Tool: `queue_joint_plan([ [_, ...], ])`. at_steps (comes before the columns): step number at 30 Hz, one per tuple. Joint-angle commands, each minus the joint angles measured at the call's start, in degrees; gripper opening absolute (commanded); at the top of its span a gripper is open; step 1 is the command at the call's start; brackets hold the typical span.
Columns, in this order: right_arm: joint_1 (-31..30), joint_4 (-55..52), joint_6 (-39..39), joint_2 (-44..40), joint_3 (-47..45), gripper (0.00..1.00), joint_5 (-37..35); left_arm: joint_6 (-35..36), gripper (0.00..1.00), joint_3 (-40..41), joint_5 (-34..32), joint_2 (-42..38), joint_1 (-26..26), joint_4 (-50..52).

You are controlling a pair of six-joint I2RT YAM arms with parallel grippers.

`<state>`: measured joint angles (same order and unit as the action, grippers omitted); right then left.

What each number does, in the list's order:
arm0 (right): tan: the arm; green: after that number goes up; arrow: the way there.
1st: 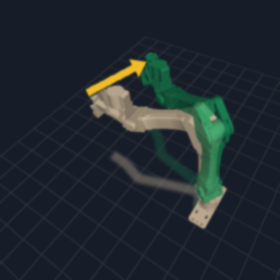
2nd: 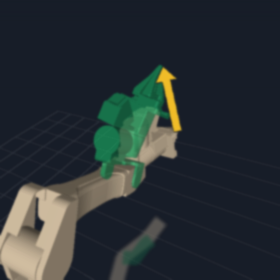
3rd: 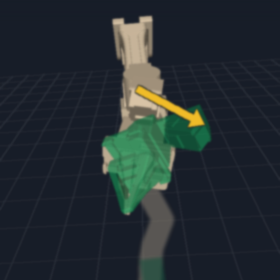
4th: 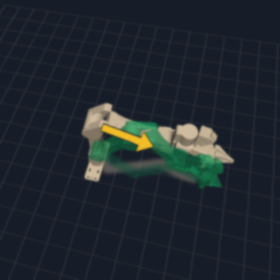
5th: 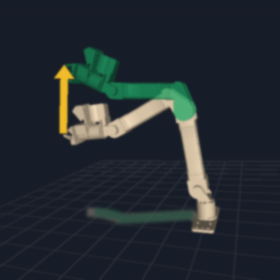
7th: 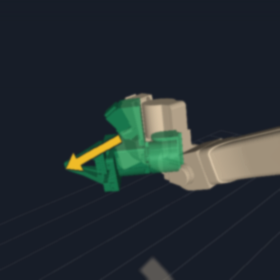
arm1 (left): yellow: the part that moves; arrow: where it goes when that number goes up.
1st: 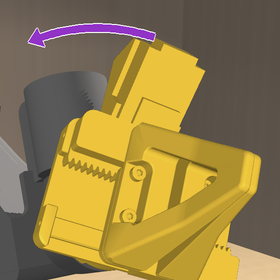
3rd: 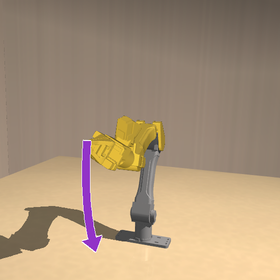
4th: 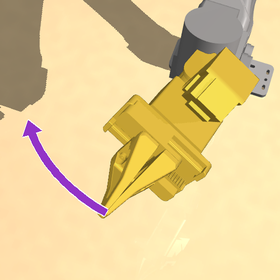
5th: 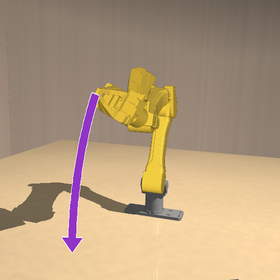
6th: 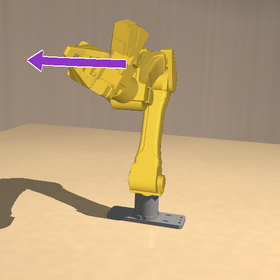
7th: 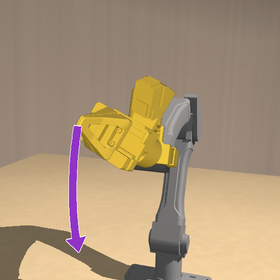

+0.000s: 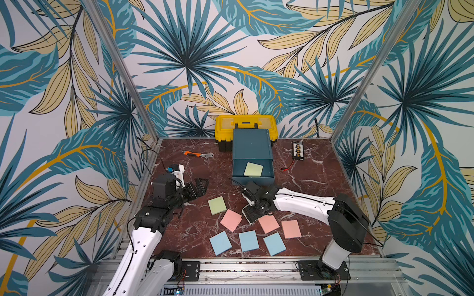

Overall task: Please put the sticky notes in the drawer by color
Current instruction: Pick up the sticky notes from the center of the board.

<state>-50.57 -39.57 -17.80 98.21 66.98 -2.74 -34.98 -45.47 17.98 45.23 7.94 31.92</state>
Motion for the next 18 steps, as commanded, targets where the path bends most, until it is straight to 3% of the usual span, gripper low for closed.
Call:
queue_joint_plan([
  [1,-0.3,-3.3,-1.0,-3.7,0.6,0.71,1.7,0.2,1.0,0.4,-0.2,-0.8,0.2,-1.6],
  [12,-1.0,-12.3,-0.8,-13.8,7.2,0.7,10.6,-0.9,1.0,-0.1,0.9,1.0,0.2,-4.0],
  [18,-1.0,-13.1,-0.7,-18.1,13.7,0.69,8.2,-0.8,1.0,-0.9,1.2,2.0,0.3,-4.2],
])
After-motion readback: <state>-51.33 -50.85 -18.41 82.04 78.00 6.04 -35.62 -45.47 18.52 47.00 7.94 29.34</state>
